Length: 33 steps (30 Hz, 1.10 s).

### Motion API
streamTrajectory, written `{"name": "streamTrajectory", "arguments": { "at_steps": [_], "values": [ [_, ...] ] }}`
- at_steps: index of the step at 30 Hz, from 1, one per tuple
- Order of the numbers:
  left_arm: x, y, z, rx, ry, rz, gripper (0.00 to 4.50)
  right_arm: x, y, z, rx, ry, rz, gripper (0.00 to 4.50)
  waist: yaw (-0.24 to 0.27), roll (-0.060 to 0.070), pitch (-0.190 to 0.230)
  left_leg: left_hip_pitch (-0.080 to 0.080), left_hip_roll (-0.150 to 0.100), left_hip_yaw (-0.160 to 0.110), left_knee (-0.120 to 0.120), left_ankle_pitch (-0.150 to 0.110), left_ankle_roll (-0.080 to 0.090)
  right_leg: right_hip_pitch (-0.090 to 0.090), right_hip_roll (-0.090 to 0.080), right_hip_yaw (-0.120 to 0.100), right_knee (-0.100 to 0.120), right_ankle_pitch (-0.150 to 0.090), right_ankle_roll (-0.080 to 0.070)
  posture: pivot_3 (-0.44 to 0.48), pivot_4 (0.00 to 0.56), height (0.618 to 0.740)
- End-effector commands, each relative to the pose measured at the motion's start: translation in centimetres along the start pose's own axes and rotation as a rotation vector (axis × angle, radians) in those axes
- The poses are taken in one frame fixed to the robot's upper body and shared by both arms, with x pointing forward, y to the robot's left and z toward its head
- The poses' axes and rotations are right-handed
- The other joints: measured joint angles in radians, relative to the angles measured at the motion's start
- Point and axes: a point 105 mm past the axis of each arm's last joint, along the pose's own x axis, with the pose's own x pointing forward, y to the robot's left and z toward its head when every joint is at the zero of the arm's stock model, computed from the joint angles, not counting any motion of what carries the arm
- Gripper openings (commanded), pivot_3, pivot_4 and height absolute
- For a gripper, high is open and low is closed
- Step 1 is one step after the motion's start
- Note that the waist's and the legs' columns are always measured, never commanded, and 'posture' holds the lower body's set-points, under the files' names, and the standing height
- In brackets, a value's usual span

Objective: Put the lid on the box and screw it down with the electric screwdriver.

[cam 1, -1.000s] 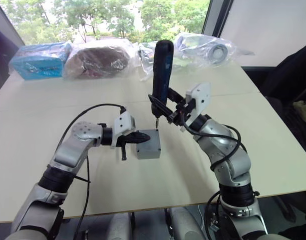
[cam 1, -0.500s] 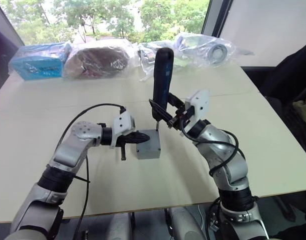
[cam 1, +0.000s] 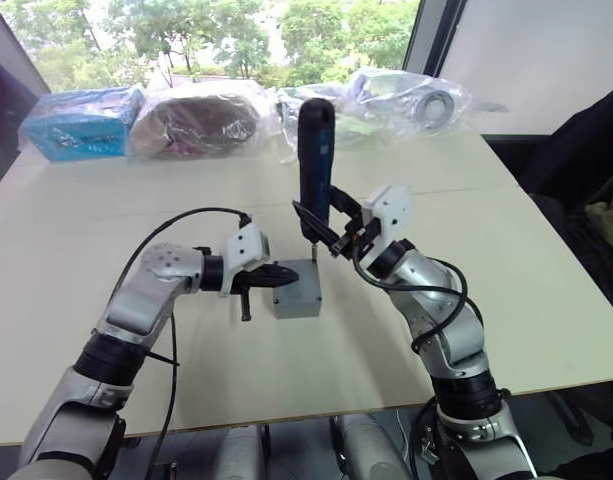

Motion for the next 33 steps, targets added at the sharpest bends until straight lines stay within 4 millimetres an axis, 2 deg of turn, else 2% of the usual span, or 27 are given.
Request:
{"name": "streamTrajectory", "arguments": {
  "at_steps": [1, 19, 26, 33],
  "values": [
    [-0.4, -0.3, -0.9, -0.017, 0.038, -0.005, 0.0, 0.5, 0.5, 1.5, -0.038, -0.055, 0.025, 1.82, 0.0, 0.0, 0.0, 0.001, 0.0, 0.0, 0.0, 0.0, 0.0, 0.0, 0.0, 0.0, 0.0, 0.0, 0.0, 0.0, 0.15, 0.74],
    [-0.1, -0.4, -1.0, -0.032, 0.034, 0.001, 0.0, 0.5, 0.6, 0.5, -0.014, -0.009, 0.064, 1.82, 0.0, 0.0, 0.0, 0.005, 0.0, 0.0, -0.001, 0.0, 0.0, 0.004, 0.0, 0.0, 0.0, -0.002, -0.002, 0.0, 0.15, 0.74],
    [-0.2, -0.5, -1.1, -0.037, 0.043, 0.002, 0.0, -0.2, 1.4, -1.8, 0.058, 0.094, 0.092, 1.82, 0.0, -0.001, -0.001, 0.006, 0.0, 0.0, -0.001, 0.0, 0.0, 0.005, 0.0, 0.0, 0.0, -0.002, -0.003, 0.0, 0.15, 0.74],
    [-0.2, -0.6, -1.2, -0.041, 0.046, -0.001, 0.0, -0.7, 1.1, -4.0, 0.106, 0.208, 0.052, 1.82, 0.0, -0.003, -0.004, 0.007, 0.0, 0.0, -0.002, 0.0, 0.0, 0.005, 0.0, 0.0, -0.001, -0.005, 0.001, 0.0, 0.15, 0.74]
  ]
}}
